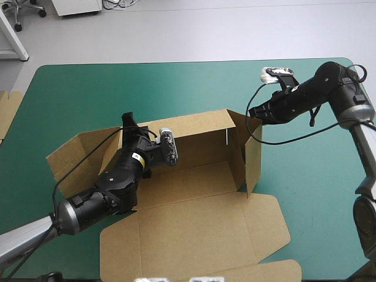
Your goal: Fold the box
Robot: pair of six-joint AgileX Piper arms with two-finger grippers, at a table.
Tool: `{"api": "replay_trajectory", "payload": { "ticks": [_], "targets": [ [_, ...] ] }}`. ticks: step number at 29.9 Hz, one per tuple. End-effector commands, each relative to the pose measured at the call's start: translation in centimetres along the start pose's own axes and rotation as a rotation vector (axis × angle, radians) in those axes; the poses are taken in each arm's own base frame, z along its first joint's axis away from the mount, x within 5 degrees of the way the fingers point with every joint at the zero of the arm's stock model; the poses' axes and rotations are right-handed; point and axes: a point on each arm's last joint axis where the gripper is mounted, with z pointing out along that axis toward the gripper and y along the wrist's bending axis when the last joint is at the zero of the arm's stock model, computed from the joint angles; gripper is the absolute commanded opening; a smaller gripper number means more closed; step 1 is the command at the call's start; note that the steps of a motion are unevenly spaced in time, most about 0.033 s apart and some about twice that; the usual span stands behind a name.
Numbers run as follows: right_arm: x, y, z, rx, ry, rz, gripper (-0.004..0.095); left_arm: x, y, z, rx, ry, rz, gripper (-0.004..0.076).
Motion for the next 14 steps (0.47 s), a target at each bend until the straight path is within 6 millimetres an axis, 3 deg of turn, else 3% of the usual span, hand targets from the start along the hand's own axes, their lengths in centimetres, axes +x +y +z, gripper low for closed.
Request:
{"api": "replay_trajectory", "payload": {
  "ticks": [1,4,6,10,14],
  "targets": [
    [0.0,1.8,-3.4,-0.025,-0.098,-0.055,0.0009,-0.3,0.6,-0.7,-0.003,-0.035,-0.063,-0.0010],
    [0.2,2.3,-4.0,-0.022,-0.112,-0.067,0.0109,-0.3,0.6,-0.7,-0.003,-0.035,-0.063,-0.0010],
    [0.7,2.9,-3.9,-0.023,-0.096,-0.080,0.0226,-0.3,0.6,-0.7,-0.003,-0.035,-0.063,-0.0011],
    [2.2,3.4,-2.4,-0.028,-0.024,-0.090,0.0455,-0.3,0.6,-0.7,-0.002,-0.038,-0.063,-0.0010],
    [2.8,4.2,-1.3,-0.055,0.004,-0.123,0.0538,-0.4,0.6,-0.7,-0.001,-0.043,-0.070,-0.0010]
  ]
}}
